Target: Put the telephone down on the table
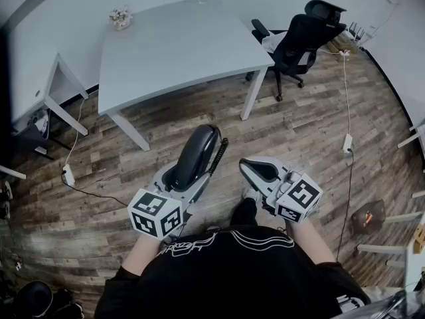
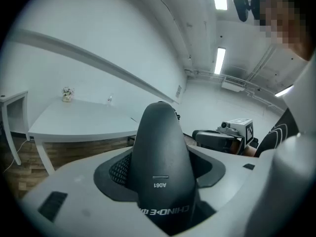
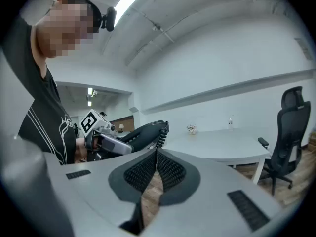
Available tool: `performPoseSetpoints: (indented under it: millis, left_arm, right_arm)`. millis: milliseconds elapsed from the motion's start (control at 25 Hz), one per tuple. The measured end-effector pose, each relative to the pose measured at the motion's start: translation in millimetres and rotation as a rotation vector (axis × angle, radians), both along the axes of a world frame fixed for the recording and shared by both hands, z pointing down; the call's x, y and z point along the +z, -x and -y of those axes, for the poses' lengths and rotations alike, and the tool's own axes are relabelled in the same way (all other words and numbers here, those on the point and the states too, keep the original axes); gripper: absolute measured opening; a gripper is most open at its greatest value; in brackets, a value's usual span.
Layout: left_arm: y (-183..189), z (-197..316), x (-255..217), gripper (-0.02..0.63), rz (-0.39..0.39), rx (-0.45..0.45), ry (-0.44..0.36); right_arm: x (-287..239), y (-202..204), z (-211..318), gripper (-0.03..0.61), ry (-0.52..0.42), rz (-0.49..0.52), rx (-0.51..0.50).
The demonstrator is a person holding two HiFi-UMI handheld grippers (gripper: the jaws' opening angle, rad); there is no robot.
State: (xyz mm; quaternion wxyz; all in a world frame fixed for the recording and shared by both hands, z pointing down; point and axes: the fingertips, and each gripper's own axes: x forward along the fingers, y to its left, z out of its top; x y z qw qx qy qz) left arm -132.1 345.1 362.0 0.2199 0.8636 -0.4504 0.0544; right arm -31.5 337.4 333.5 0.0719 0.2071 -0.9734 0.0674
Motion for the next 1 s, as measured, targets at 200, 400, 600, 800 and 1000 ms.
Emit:
performPoseSetpoints:
  millis: [200,400,600,800,1000]
  left_arm:
    - [-8,8,-8,0.282,0.003,-0.004,-0.019]
    - [-20,23,-10,0.282,0.010,-0.003,-0.016]
    - [-34,46,-14,0.282,0.016,-0.007,-0.021]
    - [-48,85,-14,0.282,0.017,-0.033,-0.006]
    - [-63,131,-22,0.282,0.018,-0.063,-0.032]
  right_arm:
    - [-1,-10,9,0.039,-0.017,-0.021,0.009]
    - [-6,-22,22,0.040,-0.031,-0.017,0.006]
    - [-11,-36,48,0.039,-0.027,0.007,0.000]
    - [-14,-48,93,0.039,-0.011,0.028,-0.021]
    - [-20,-62,144,0.038,-0.028,0.024,-0.051]
